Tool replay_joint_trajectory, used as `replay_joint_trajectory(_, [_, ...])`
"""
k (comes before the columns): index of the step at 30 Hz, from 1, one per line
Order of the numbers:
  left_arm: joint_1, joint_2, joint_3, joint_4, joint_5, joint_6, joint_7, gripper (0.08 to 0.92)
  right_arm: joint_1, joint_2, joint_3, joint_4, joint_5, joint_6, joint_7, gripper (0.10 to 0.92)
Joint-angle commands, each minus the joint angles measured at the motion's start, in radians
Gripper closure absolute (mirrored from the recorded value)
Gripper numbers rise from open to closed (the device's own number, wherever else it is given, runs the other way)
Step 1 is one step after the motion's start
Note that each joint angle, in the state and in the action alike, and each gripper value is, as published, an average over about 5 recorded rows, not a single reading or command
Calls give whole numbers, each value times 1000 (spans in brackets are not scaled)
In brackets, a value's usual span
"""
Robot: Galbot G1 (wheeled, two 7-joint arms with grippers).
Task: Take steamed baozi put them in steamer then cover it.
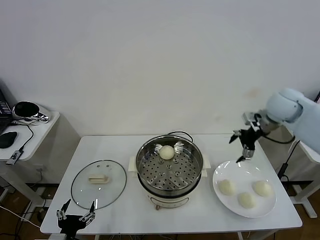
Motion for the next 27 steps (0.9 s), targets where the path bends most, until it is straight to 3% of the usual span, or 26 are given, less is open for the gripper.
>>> replay_joint_trajectory(1, [1, -1, 2, 3, 2, 1, 1, 177, -202, -55, 104, 71, -96, -73, 22, 203])
replay_joint_trajectory(27, [2, -18, -7, 25, 4, 17, 1, 177, -470, 54, 239, -10, -228, -23, 182, 203])
